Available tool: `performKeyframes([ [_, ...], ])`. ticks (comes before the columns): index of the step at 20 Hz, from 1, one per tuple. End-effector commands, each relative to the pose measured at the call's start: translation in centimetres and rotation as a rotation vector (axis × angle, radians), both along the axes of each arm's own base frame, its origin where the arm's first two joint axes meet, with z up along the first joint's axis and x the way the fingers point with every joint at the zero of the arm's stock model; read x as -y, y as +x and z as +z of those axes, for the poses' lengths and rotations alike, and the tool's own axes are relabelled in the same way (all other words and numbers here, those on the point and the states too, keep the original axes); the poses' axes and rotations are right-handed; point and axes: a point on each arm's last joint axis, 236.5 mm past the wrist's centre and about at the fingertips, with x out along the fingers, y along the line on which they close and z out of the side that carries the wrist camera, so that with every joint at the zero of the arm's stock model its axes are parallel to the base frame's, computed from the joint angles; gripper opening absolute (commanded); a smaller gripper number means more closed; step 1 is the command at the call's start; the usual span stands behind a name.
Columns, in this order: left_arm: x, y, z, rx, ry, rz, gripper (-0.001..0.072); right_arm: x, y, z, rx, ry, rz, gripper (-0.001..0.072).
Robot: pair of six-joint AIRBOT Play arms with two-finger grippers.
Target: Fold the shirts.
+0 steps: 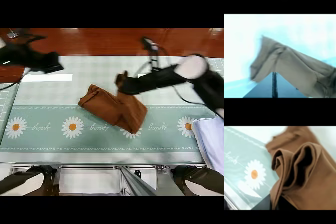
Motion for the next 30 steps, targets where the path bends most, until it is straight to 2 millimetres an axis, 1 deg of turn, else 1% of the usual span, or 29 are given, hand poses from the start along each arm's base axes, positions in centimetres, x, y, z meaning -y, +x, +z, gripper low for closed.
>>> performKeyframes([
  [1,-4.2,-6.1,0.5,0.091,0.029,0.11,0.0027,-7.7,2.5,-3.3,-0.022,-0.01,0.106,0.0022],
  [3,-3.1,-8.8,-1.4,0.08,-0.026,0.117,0.0027,-11.0,4.1,-5.9,-0.039,-0.014,0.134,0.0022],
  [4,-2.5,-9.8,-2.7,0.066,-0.061,0.127,0.0027,-12.3,4.9,-7.3,-0.05,-0.015,0.135,0.0024],
  [5,-2.2,-10.3,-4.2,0.045,-0.083,0.14,0.0027,-13.2,5.9,-9.0,-0.065,-0.014,0.121,0.0164],
  [6,-2.0,-10.8,-5.9,0.015,-0.103,0.153,0.0028,-13.9,6.3,-10.1,-0.098,0.0,0.107,0.0517],
  [7,-2.1,-11.0,-7.5,-0.015,-0.106,0.164,0.0027,-14.1,6.7,-10.6,-0.122,0.017,0.108,0.063],
  [8,-2.2,-11.2,-8.9,-0.037,-0.105,0.178,0.0027,-13.4,7.1,-10.3,-0.137,0.019,0.111,0.063],
  [9,-2.4,-11.3,-9.9,-0.05,-0.103,0.189,0.0027,-11.6,7.8,-9.2,-0.148,0.014,0.112,0.063],
  [10,-2.5,-11.4,-10.6,-0.062,-0.101,0.194,0.0027,-8.9,8.4,-7.6,-0.168,0.003,0.114,0.0629],
  [11,-2.5,-11.5,-10.9,-0.071,-0.101,0.194,0.0027,-5.6,8.4,-5.8,-0.195,-0.014,0.119,0.0628],
  [12,-2.5,-11.5,-11.0,-0.073,-0.099,0.191,0.0027,-1.2,8.0,-4.0,-0.228,-0.054,0.123,0.0627],
  [13,-2.5,-11.5,-11.0,-0.073,-0.099,0.191,0.0027,3.4,7.1,-2.6,-0.246,-0.129,0.127,0.0622],
  [14,-2.5,-11.5,-11.0,-0.073,-0.099,0.191,0.0027,8.4,6.3,-1.4,-0.247,-0.235,0.096,0.0622],
  [15,-2.5,-11.5,-11.0,-0.068,-0.093,0.181,0.0027,12.5,5.7,-0.4,-0.225,-0.323,0.047,0.0622],
  [16,-2.4,-11.5,-11.0,-0.065,-0.09,0.177,0.0027,15.7,5.3,0.4,-0.188,-0.365,-0.041,0.0622],
  [17,-2.4,-11.5,-11.1,-0.067,-0.09,0.177,0.0028,17.2,4.9,0.7,-0.148,-0.339,-0.128,0.0622],
  [18,-2.4,-11.6,-11.2,-0.071,-0.09,0.177,0.0027,18.1,4.3,0.1,-0.102,-0.291,-0.222,0.0622],
  [19,-2.4,-11.8,-11.6,-0.08,-0.091,0.177,0.0027,18.7,3.3,-1.7,-0.084,-0.251,-0.322,0.0621],
  [20,-2.4,-12.2,-12.2,-0.095,-0.091,0.178,0.0027,19.3,1.8,-4.7,-0.096,-0.208,-0.44,0.0622],
  [21,-2.3,-12.6,-12.9,-0.113,-0.091,0.179,0.0027,19.4,0.1,-8.0,-0.141,-0.149,-0.557,0.0621],
  [22,-2.3,-13.0,-13.6,-0.132,-0.092,0.18,0.0027,19.0,-1.9,-11.5,-0.22,-0.059,-0.674,0.0622],
  [23,-2.2,-13.5,-14.4,-0.151,-0.093,0.18,0.0027,18.2,-3.8,-14.5,-0.313,0.034,-0.76,0.0621],
  [24,-2.2,-13.9,-15.0,-0.168,-0.093,0.181,0.0027,17.1,-5.3,-16.4,-0.389,0.1,-0.792,0.0621],
  [25,-2.1,-14.2,-15.5,-0.181,-0.096,0.182,0.0027,15.9,-6.4,-17.7,-0.43,0.134,-0.779,0.062],
  [26,-2.0,-14.5,-15.8,-0.191,-0.1,0.183,0.0027,14.7,-7.1,-18.5,-0.453,0.136,-0.734,0.0621],
  [27,-1.9,-14.6,-16.0,-0.196,-0.103,0.183,0.0027,13.6,-7.4,-19.0,-0.473,0.137,-0.702,0.0621],
  [28,-1.9,-14.7,-16.1,-0.197,-0.103,0.182,0.0027,12.6,-7.2,-19.4,-0.491,0.136,-0.679,0.062],
  [30,-1.8,-14.6,-16.0,-0.195,-0.109,0.185,0.0027,11.2,-6.2,-20.1,-0.528,0.131,-0.644,0.0621],
])
